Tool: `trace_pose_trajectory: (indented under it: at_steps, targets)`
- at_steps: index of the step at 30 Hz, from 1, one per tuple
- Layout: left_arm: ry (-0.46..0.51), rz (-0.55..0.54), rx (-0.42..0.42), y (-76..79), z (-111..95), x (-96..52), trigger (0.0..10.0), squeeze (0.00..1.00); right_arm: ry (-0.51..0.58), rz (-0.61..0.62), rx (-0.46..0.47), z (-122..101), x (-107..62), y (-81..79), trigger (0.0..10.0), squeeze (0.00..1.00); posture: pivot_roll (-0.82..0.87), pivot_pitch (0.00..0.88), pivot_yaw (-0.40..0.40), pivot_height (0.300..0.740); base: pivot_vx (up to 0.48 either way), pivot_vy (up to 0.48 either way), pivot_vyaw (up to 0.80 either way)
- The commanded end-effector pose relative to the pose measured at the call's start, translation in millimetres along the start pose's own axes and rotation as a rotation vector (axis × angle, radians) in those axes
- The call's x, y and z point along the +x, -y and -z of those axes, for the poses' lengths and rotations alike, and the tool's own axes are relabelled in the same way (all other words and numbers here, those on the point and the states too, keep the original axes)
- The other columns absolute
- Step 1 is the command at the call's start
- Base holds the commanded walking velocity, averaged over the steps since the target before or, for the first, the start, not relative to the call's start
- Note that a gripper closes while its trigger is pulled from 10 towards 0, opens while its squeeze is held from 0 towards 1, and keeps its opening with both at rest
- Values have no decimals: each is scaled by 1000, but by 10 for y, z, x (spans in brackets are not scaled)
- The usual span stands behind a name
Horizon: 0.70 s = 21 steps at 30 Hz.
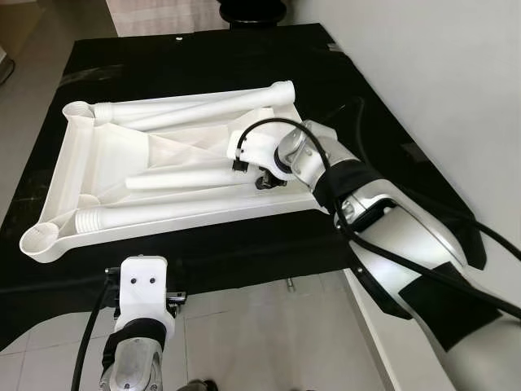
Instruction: Building children table
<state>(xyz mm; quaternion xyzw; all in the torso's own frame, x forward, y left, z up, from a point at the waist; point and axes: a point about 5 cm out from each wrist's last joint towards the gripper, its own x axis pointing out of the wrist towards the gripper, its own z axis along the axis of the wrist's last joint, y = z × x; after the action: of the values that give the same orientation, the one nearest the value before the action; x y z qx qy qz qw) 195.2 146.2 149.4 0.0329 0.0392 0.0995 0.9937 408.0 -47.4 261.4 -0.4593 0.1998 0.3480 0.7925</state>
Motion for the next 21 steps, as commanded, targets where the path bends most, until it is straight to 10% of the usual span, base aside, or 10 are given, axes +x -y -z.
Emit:
trace_pose_trajectory:
  at_steps: [1,2,5,6,12,21]
  targets:
    - [-21,-25,-8,-16,15,2,10000,0,118,7,82,-132,-38,30,0,0,30,186,-73,740,0,0,0]
    - [-15,-29,-8,-31,0,17,10000,0,187,21,137,-196,-82,77,4784,0,30,182,-69,740,0,0,0]
    - [-10,-31,-8,-41,-8,31,10000,0,232,31,172,-237,-112,109,4784,0,30,179,-67,740,0,0,0]
    - [-4,-33,-7,-52,-21,47,10000,0,278,37,215,-270,-161,159,10000,0,31,177,-67,740,0,0,0]
    - [43,-11,-37,-54,-112,135,10000,0,407,9,443,-262,-340,342,10000,0,27,150,-53,740,0,0,0]
    - [224,158,-345,-39,-616,361,10000,0,632,-44,817,-231,-441,452,10000,0,35,121,-46,740,0,0,0]
